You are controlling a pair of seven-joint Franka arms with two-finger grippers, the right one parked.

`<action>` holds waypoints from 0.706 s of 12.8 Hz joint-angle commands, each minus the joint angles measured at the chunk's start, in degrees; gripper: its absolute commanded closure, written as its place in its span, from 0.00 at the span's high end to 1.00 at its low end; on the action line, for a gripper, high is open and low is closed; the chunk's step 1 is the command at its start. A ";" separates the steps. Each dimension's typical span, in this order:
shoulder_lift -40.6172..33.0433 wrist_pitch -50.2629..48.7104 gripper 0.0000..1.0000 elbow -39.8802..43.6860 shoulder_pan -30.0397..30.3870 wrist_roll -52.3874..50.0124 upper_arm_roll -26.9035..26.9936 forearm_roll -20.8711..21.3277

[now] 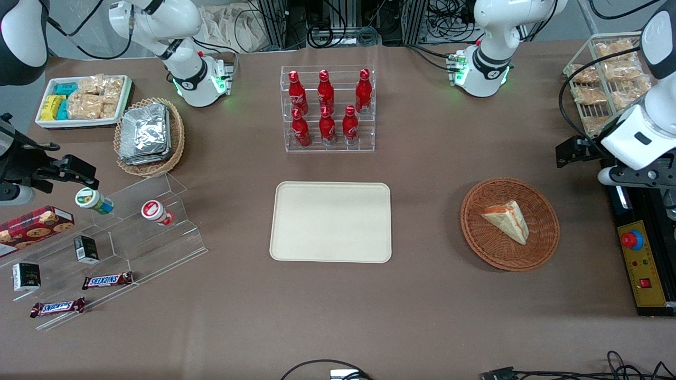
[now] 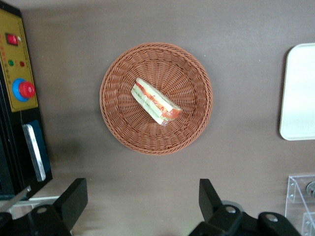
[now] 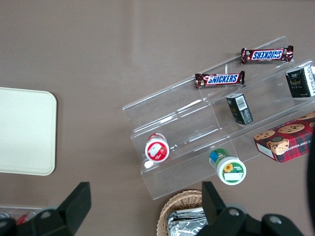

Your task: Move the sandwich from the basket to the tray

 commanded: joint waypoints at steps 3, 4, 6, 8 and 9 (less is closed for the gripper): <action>-0.06 0.68 1.00 -2.80 1.04 -17.10 -0.62 -1.00; 0.03 1.55 1.00 -3.59 1.22 -22.28 -0.62 -2.14; -0.23 7.67 1.00 -7.88 1.22 -30.21 -0.54 -2.41; -0.49 14.62 1.00 -13.76 1.22 -34.79 -0.62 -2.24; -0.15 18.66 1.00 -16.84 1.22 -38.03 -0.62 -1.80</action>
